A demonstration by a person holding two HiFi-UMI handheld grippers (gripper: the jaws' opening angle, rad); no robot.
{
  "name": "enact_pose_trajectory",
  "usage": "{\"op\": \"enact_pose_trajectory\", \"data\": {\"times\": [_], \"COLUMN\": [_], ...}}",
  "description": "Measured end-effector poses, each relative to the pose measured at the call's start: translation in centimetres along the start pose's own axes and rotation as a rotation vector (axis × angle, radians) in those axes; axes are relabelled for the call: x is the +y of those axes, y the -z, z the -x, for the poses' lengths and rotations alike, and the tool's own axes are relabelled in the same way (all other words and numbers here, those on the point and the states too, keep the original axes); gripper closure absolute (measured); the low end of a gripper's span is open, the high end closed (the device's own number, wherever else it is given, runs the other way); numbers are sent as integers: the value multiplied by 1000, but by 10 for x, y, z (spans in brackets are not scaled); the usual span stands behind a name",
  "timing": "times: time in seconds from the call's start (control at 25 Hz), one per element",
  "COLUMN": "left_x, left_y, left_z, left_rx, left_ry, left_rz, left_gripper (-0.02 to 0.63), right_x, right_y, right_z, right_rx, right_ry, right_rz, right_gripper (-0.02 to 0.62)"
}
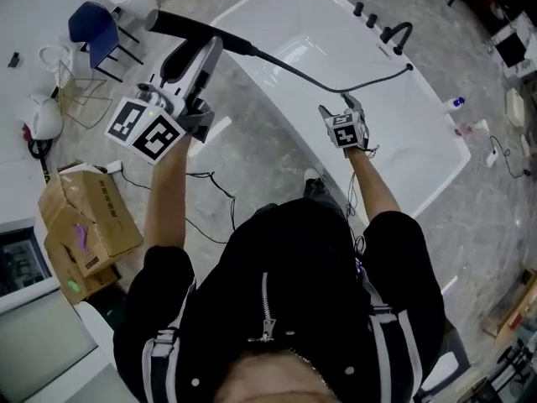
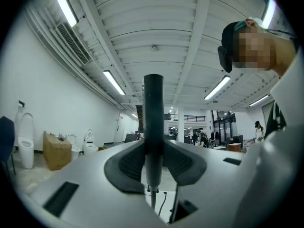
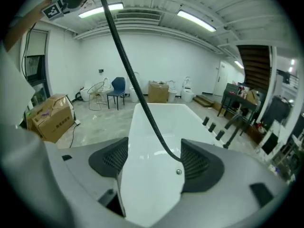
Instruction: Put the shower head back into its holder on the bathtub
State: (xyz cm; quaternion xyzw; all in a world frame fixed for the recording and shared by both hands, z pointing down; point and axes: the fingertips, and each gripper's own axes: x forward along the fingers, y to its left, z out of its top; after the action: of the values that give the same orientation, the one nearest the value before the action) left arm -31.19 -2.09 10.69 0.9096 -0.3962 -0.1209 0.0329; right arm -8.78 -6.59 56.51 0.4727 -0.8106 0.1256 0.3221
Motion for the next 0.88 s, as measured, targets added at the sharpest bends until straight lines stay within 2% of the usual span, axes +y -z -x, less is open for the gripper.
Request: {"op": "enact_pose_trajectory", "data": {"times": [0.12,0.44,0.56,0.6,0.76,0.88], "left_x": [18,55,66,70,79,83], "left_y": [-16,-34,-38,-39,-38,-37], "left_z": [4,9,12,12,16,15], "left_rx": [-29,-63,-70,-71,-67,-61], "left_ry": [-62,-179,-221,-235,-286,-298], "left_rz": [2,19,22,22,8,6], "left_gripper": [474,474,474,474,474,474], "right_x": [-2,-12,-18,-22,-45,-61], "right_y": [-19,-57,-65,-64,-52,-40], "right_z": [-35,-108,-126,-130,-137,-137], "right_rx": [9,29,27,28,36,38], "right_ry": [-54,-119,-124,-121,-95,-85], "right_rz": [46,115,86,70,15,-57], "right_gripper": [253,270,287,314,347,437]}}
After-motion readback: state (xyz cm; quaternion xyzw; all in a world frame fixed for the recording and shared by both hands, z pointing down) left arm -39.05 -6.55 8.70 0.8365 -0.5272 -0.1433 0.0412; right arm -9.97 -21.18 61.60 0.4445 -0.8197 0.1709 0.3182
